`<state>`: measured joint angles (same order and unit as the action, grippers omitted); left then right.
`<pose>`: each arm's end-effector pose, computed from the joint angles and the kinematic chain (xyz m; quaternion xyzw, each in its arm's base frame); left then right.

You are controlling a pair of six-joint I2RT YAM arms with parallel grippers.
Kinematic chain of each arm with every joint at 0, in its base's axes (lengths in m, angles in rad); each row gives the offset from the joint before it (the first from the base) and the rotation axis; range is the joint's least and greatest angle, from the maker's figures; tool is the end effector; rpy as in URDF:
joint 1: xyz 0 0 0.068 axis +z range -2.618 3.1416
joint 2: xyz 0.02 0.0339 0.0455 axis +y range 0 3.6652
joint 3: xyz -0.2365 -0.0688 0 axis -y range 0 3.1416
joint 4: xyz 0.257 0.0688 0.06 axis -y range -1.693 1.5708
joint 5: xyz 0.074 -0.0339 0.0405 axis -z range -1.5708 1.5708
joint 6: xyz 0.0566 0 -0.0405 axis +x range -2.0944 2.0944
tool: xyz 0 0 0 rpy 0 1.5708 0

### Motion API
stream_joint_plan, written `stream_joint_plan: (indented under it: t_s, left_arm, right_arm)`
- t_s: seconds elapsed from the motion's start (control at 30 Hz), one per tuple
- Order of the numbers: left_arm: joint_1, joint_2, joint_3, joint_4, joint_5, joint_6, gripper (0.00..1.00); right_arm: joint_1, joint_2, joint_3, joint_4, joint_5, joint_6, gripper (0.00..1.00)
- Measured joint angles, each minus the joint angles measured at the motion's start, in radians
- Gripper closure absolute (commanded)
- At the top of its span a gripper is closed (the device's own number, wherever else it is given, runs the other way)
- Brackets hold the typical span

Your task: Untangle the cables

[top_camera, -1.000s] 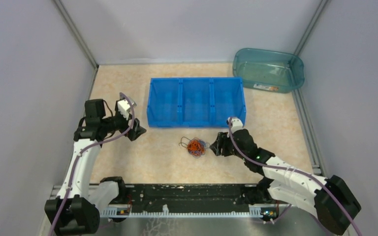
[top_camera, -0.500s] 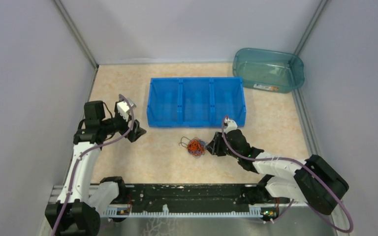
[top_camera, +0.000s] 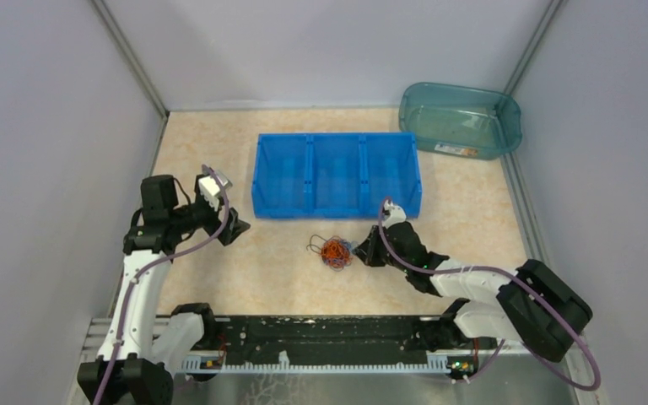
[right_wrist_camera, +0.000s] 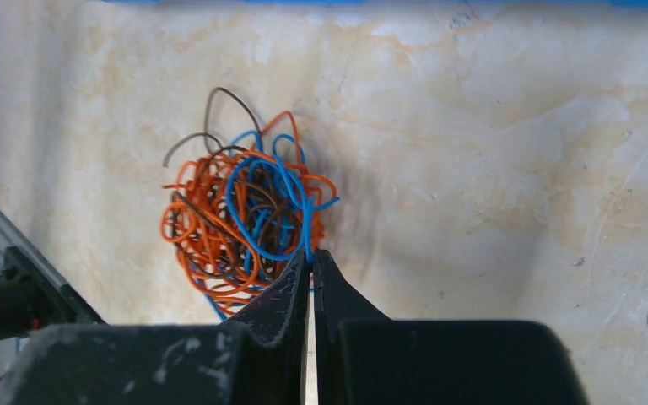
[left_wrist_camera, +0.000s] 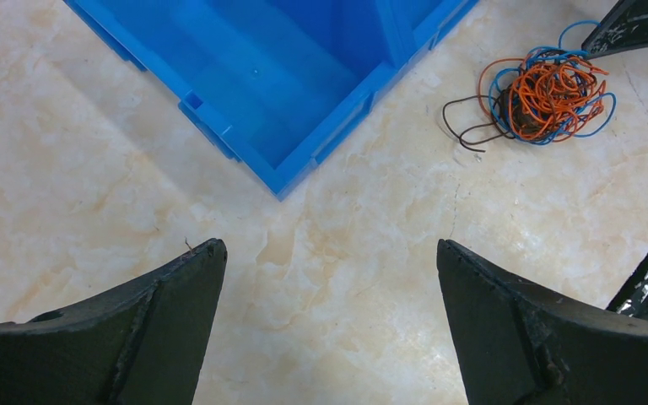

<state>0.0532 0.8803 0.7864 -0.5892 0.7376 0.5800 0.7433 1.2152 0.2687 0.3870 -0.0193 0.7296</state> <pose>0.2225 -0.0263 0.2583 0.3688 0.7730 -0.1847 0.4820 0.1813 0.1681 0.0924 -0.0107 0.8748 0.3316 0.3532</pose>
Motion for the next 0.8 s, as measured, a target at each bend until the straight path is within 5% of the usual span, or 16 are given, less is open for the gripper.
stream_joint_plan:
  t_s: [0.53, 0.8]
  left_arm:
    - [0.000, -0.034, 0.048, -0.087, 0.066, 0.043, 0.00]
    - [0.000, -0.089, 0.068, -0.195, 0.165, 0.132, 0.00]
  right_arm:
    - [0.049, -0.284, 0.109, -0.176, -0.014, -0.154, 1.00]
    - [0.180, -0.256, 0.281, -0.208, -0.093, -0.225, 1.00]
